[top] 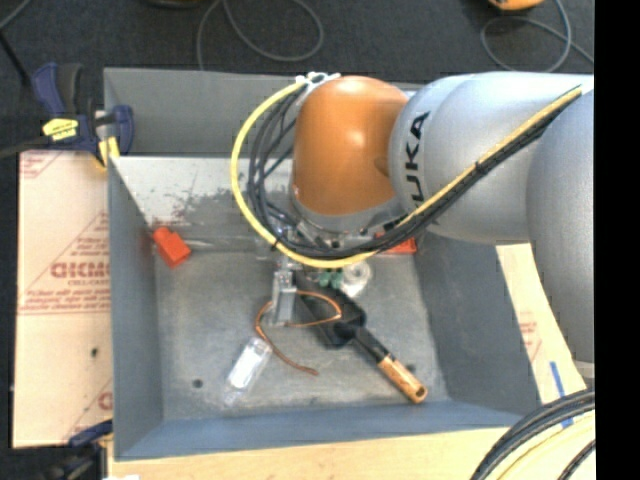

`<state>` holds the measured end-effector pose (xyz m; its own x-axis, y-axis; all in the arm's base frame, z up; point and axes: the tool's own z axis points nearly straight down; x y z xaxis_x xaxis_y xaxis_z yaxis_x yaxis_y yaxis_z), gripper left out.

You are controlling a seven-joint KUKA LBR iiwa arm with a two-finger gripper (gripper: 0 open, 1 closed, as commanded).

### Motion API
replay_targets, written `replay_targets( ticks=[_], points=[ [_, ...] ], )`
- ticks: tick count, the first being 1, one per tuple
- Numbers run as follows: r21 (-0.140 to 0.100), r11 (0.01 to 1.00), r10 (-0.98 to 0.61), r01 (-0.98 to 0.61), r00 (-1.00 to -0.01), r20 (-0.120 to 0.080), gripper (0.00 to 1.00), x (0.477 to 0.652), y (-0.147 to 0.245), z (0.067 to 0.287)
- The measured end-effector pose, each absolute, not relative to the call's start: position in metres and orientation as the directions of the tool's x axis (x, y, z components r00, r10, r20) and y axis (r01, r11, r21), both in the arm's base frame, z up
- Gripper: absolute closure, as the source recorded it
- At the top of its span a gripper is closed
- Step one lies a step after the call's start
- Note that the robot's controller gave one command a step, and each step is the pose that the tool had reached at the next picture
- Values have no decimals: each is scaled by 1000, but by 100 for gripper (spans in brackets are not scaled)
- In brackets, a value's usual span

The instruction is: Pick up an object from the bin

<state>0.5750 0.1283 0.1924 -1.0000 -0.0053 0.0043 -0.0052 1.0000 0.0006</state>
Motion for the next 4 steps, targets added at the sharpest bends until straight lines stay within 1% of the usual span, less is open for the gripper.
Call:
replay_targets(
  ticks=[1, 2, 3, 4],
  points=[
    [2, 1000, -3, -3, -1000, -2, 0, 576, 128, 197],
    [2, 998, -61, -61, -998, -8, 0, 570, 118, 181],
    [0, 980, -198, -198, -980, -9, 0, 569, 81, 125],
    [-3, 836, -548, -548, -836, -13, 100, 591, 61, 99]
  ],
)
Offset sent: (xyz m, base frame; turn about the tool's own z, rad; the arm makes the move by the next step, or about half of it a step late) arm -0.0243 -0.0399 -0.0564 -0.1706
